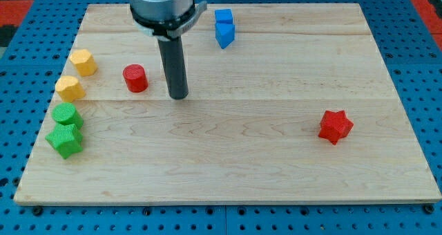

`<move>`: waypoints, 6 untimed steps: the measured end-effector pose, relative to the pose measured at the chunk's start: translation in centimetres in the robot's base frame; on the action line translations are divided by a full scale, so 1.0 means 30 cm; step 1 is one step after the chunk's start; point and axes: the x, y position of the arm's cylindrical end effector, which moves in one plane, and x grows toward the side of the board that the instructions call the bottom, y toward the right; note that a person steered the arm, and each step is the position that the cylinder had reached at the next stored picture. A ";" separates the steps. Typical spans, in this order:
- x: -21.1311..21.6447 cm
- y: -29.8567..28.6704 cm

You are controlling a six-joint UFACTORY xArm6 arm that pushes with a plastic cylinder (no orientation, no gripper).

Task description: Place the green star to the bottom right of the red circle

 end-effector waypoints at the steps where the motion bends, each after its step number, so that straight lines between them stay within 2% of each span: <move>1: 0.072 -0.174; 2: 0.284 -0.215; 3: 0.366 -0.477; 4: 0.394 -0.649; 5: 0.310 -0.624; 6: 0.161 -0.481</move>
